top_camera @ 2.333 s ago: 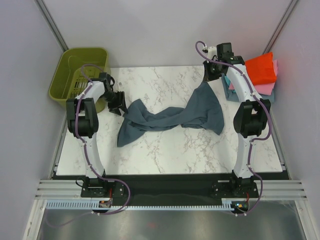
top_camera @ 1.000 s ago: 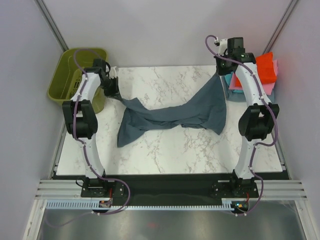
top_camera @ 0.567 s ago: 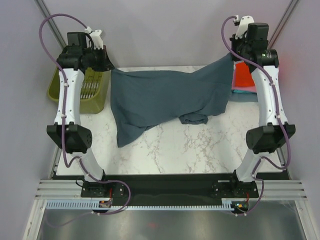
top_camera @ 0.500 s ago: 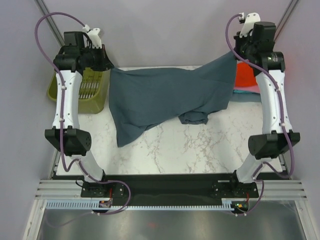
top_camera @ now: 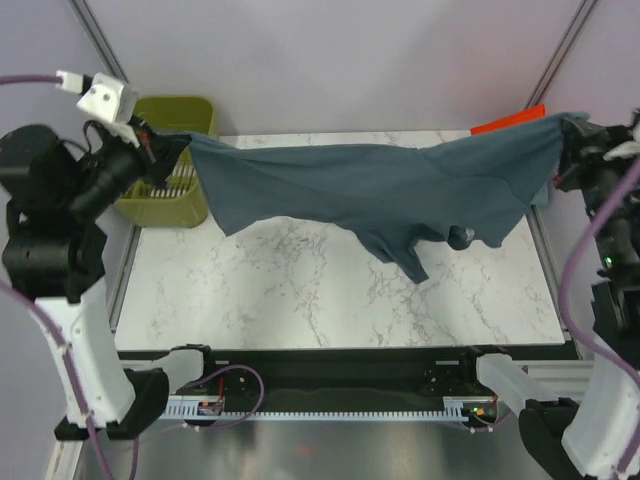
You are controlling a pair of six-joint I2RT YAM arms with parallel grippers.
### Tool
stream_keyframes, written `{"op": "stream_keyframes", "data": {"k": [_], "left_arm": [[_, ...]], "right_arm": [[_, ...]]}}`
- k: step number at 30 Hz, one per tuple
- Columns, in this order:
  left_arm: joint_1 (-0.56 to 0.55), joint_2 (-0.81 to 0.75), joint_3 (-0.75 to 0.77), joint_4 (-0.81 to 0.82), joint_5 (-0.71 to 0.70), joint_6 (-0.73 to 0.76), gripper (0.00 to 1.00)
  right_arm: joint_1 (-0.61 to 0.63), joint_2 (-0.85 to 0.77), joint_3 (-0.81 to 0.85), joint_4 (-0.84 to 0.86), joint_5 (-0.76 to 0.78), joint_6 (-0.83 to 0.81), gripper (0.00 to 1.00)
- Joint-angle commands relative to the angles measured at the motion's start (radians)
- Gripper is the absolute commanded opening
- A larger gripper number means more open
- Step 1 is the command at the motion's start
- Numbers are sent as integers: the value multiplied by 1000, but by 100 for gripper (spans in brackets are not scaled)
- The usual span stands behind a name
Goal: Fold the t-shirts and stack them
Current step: Flatten the tshirt out
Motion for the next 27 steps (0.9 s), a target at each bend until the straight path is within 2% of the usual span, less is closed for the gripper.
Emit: {"op": "stream_keyframes", "data": {"k": [1,6,9,13,16,21,23,27], "left_arm": [[5,-98,-17,56,13,69,2],[5,-149,35,71,-21,81,2],[5,-121,131,71,-30,77,2],[5,-54,199,79,-41,103,2],[5,-13,176,96,-67,119,2],[5,81,46,100,-93,147,2],[5,138,-20,117,-104,158,2],[5,252,-103,143,-83,176,2]], "right_arm": [[1,-54,54,6,81,29,0],[0,-86,204,-5,152,23,0],[0,-23,345,-3,187,2,0],[0,55,435,62,195,-26,0],[0,81,371,153,199,-34,0],[0,155,168,228,131,-24,0],[1,202,74,285,114,-23,0],[1,339,9,317,35,-17,0]]}}
